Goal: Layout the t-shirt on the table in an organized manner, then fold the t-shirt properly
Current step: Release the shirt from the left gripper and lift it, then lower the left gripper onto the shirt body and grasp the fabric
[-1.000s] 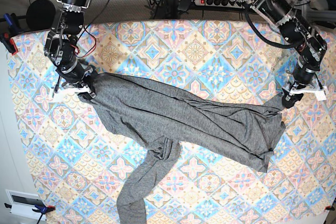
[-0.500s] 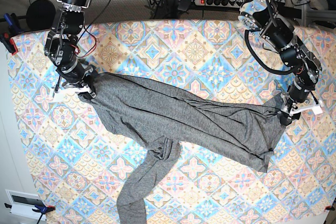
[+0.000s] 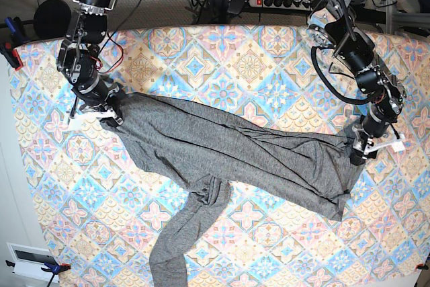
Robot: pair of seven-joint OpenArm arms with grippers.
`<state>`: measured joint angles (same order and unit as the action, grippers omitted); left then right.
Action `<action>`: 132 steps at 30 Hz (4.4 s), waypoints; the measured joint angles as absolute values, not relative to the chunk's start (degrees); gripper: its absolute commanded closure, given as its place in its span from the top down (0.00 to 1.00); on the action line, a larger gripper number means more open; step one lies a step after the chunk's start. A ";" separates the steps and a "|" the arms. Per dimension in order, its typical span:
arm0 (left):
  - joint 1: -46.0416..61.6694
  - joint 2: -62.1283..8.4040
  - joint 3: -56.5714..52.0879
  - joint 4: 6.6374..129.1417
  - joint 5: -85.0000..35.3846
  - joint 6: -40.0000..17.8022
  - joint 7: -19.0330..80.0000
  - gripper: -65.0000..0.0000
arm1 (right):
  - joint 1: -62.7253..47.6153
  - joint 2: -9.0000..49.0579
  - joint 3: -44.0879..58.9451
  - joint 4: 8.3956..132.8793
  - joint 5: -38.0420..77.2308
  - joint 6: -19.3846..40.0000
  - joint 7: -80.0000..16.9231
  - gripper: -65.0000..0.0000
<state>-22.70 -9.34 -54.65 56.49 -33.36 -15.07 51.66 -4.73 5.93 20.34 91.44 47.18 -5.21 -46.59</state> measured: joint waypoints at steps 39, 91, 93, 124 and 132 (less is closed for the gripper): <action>-14.81 -25.43 -9.13 100.99 -12.08 -16.01 63.31 0.45 | -4.51 5.91 20.29 91.44 47.20 -5.26 -46.33 0.00; -34.92 -37.78 52.75 76.60 -8.51 -25.10 60.42 0.51 | -4.78 5.93 20.34 91.42 47.18 -5.37 -46.35 0.00; -34.89 -37.80 52.75 76.60 -8.54 -25.08 60.47 0.51 | -4.78 5.96 20.34 91.42 47.18 -5.37 -46.35 0.00; -35.18 -36.21 57.43 71.50 0.89 -25.08 57.47 0.50 | -4.75 5.96 20.34 91.42 47.18 -5.37 -46.35 0.00; -35.22 -36.18 57.43 71.50 0.89 -25.08 57.45 0.50 | -4.75 5.98 20.34 91.42 47.18 -5.37 -46.35 0.00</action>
